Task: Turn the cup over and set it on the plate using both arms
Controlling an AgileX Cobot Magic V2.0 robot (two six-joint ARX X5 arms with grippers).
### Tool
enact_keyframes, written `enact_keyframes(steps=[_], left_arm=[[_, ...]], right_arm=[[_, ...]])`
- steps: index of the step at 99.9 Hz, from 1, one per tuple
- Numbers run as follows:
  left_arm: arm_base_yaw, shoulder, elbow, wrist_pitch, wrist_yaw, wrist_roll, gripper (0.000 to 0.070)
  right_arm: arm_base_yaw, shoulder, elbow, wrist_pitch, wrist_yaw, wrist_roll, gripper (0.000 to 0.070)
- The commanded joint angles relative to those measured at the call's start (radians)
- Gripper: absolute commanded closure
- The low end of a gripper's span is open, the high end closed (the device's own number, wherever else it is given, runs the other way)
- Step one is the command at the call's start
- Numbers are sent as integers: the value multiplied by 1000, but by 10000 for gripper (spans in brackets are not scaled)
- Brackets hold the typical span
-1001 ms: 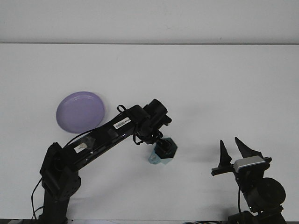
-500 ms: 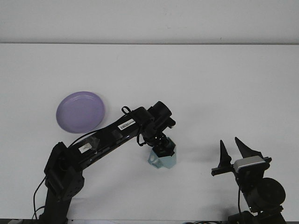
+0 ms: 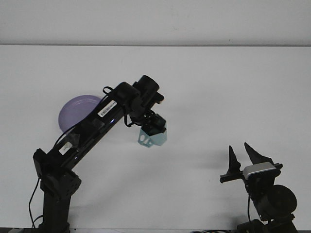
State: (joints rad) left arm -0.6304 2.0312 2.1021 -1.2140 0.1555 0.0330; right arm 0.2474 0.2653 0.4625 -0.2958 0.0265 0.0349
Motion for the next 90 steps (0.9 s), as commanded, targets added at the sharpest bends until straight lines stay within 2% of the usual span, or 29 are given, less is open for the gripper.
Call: enact_keyframes(steps=[1,50,76,90], left_arm=[[39,-7,40,-32,-23,9,688],[465,-104,32,-64,-23,4,688],[609,-93,-65,-59,-29,19,688],[668,-76,-120,3,-29,26,688]], right_arm=[[2,4,8,11,0,14,363],[2,4,8,11,0,14,363],[2,4,8,4,0,14,363],[2,4,8,4,0,14,363]])
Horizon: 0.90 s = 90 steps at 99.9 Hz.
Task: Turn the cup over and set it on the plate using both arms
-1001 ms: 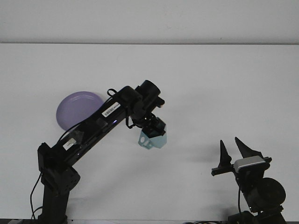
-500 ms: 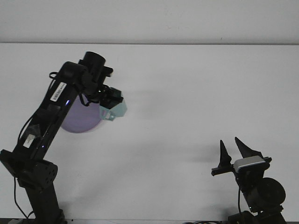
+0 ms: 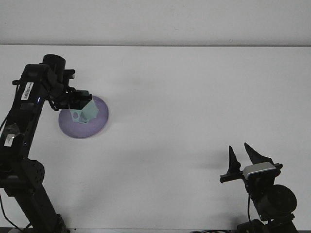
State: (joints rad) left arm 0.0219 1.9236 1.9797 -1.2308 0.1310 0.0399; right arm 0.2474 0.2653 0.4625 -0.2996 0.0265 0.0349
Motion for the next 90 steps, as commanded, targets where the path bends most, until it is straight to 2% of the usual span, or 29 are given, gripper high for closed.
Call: enact_keyframes(steps=[1,19,90], left_arm=[[19,33,-1,26,-5,23,688],[49,35,-47,122,-5,47,688],[49,173,-47,130,-54,63,686]], right_arm=[[2,4,8,8,0,15,363],[2,4,8,5,0,16,363],[2,4,8,5,0,17,363]])
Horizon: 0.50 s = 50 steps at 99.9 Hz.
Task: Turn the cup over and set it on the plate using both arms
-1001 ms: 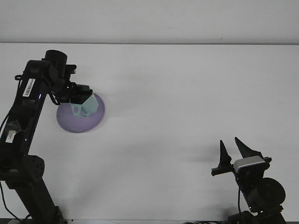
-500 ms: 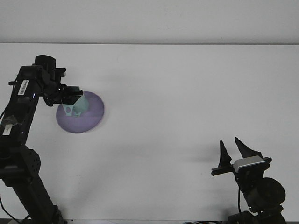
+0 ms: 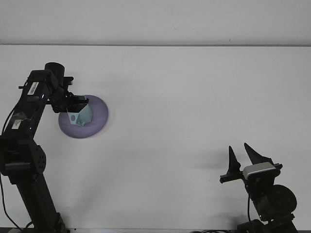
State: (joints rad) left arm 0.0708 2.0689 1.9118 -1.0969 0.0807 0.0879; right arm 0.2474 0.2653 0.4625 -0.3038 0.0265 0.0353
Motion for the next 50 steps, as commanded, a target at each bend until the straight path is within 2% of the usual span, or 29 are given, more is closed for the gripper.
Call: enact_keyframes(steps=[1,19,23,33,38,50], left_arm=[[0,28,21,-5,-3,16,684],[0,28,21,-17,-3,17,672],[0,28,21,-17,-3,17,623],[0,28,21,-16,-3,16,430],[0,28,21,-10,-3,16,394],[1,19,30,-8,-3,12,391]], right_arm=[[2,4,8,10,0,17,363],[2,4,8,11,0,17,363],[2,4,8,11,0,17,363],[2,4,8,11,0,17,363],[2,4,8,11,0,17,363],[2,4,8,10,0,17,363]])
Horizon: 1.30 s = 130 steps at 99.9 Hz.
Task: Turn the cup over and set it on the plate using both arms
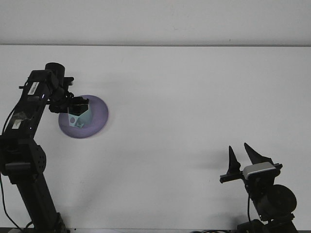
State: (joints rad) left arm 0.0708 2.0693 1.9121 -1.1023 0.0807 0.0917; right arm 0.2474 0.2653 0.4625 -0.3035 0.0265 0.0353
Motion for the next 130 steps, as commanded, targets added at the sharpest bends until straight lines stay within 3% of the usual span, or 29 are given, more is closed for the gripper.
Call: enact_keyframes(steps=[1,12,46,62,68,79,87,100,130], left_arm=[[1,17,30,-3,-3,8,390],[1,-23,45,-3,-3,8,340],[3,-308,64,5,-2,-18,342],[2,-496,64,38,2,-33,380],[1,-563,64,35,19,-33,453],[1,-676,63,11,56,-35,700],[1,-750,51,1,56,-34,688],[1,-896,-85,61,56,-6,688],[0,-1437,-894,594,60,1,688]], right_arm=[[2,4,8,10,0,17,363],[2,4,8,10,0,17,363],[2,4,8,8,0,17,363],[2,4,8,7,-1,17,363],[2,4,8,7,-2,17,363],[2,4,8,5,-3,17,372],[2,4,8,4,-3,17,438],[2,4,8,4,-3,16,700],[2,4,8,28,5,13,700]])
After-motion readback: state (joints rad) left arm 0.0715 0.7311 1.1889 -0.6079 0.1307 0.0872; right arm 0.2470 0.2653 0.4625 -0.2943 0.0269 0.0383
